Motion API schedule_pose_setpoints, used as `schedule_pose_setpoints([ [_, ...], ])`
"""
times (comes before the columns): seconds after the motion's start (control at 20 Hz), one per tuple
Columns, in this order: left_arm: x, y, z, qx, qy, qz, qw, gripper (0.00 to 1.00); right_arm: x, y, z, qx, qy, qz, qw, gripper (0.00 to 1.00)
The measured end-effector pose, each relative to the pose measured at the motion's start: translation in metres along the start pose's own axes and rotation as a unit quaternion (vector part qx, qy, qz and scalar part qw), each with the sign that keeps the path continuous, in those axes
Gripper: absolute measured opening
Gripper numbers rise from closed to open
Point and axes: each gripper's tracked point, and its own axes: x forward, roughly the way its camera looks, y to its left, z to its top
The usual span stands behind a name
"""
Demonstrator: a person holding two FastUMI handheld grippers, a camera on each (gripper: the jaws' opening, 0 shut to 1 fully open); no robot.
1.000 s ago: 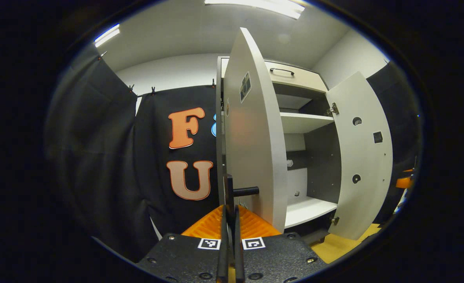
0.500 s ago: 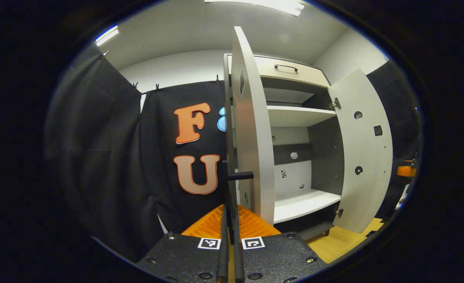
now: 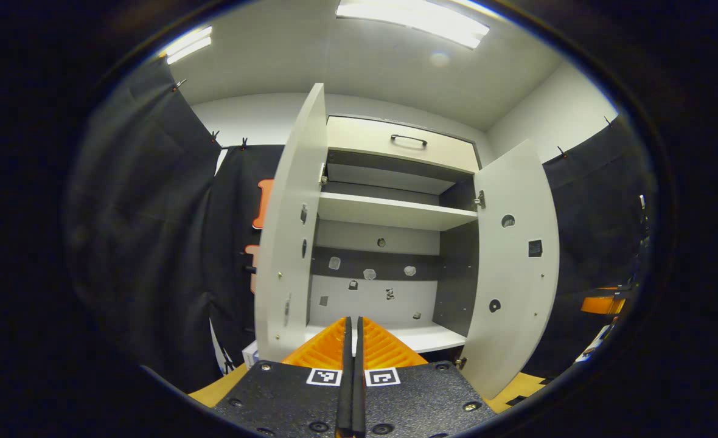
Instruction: Open the right door of the double-door shoe cabinet with the right hand, and open the left door with the left hand.
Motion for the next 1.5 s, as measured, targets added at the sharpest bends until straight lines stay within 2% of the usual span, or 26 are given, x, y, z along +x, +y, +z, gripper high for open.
schedule_pose_setpoints([
  [0.1, -0.005, -0.026, -0.012, -0.002, 0.006, 0.009, 1.0, 0.01, -0.01, -0.007, 0.001, 0.0, 0.003, 0.012, 1.0, 0.88],
  [0.15, -0.005, -0.039, -0.017, 0.001, 0.008, 0.01, 1.0, 0.08, -0.015, -0.013, 0.001, -0.003, 0.003, 0.013, 1.0, 0.98],
  [0.2, -0.006, -0.052, -0.02, 0.006, 0.009, 0.008, 1.0, 0.07, -0.018, -0.018, 0.002, -0.006, 0.001, 0.012, 1.0, 0.88],
  [0.25, -0.007, -0.064, -0.023, 0.014, 0.011, 0.006, 1.0, 0.16, -0.024, -0.023, 0.002, -0.008, -0.001, 0.01, 1.0, 0.98],
  [0.4, -0.009, -0.088, -0.026, 0.045, 0.012, 0.006, 0.999, 0.33, -0.035, -0.03, 0.002, 0.003, -0.007, 0.013, 1.0, 0.98],
  [0.45, -0.009, -0.094, -0.026, 0.057, 0.009, 0.003, 0.998, 0.43, -0.038, -0.034, 0.002, 0.006, -0.009, 0.013, 1.0, 0.88],
  [0.5, -0.01, -0.1, -0.025, 0.062, 0.006, -0.001, 0.998, 0.51, -0.039, -0.037, 0.002, 0.006, -0.012, 0.011, 1.0, 0.98],
  [0.55, -0.008, -0.107, -0.026, 0.061, 0.006, -0.006, 0.998, 0.7, -0.04, -0.041, 0.002, 0.004, -0.013, 0.007, 1.0, 0.98],
  [0.6, -0.006, -0.113, -0.028, 0.056, 0.008, -0.011, 0.998, 0.82, -0.04, -0.045, -0.001, 0.003, -0.011, 0.003, 1.0, 0.98],
  [0.65, -0.006, -0.116, -0.031, 0.048, 0.011, -0.015, 0.999, 0.99, -0.041, -0.045, -0.001, 0.004, -0.01, 0.002, 1.0, 0.98],
  [0.75, -0.005, -0.122, -0.034, 0.033, 0.013, -0.02, 0.999, 0.96, -0.041, -0.043, -0.002, 0.006, -0.01, 0.005, 1.0, 0.98],
  [0.9, -0.002, -0.121, -0.037, 0.018, 0.009, -0.022, 1.0, 0.96, -0.036, -0.045, -0.001, -0.001, -0.013, -0.003, 1.0, 0.98],
  [0.95, -0.002, -0.119, -0.037, 0.013, 0.008, -0.021, 1.0, 0.99, -0.034, -0.043, -0.002, -0.001, -0.013, -0.004, 1.0, 0.98],
  [1.0, -0.001, -0.118, -0.038, 0.007, 0.009, -0.021, 1.0, 0.96, -0.031, -0.041, -0.004, 0.001, -0.011, -0.002, 1.0, 0.98],
  [1.05, 0.002, -0.118, -0.041, 0.004, 0.011, -0.023, 1.0, 0.97, -0.03, -0.038, -0.005, 0.005, -0.008, 0.002, 1.0, 0.98],
  [1.45, 0.009, -0.087, -0.05, 0.0, 0.023, 0.005, 1.0, 0.95, -0.009, -0.024, -0.006, 0.006, 0.0, 0.014, 1.0, 0.98],
  [1.5, 0.01, -0.084, -0.049, 0.001, 0.02, 0.009, 1.0, 0.96, -0.009, -0.024, -0.006, 0.006, -0.002, 0.013, 1.0, 0.88],
])
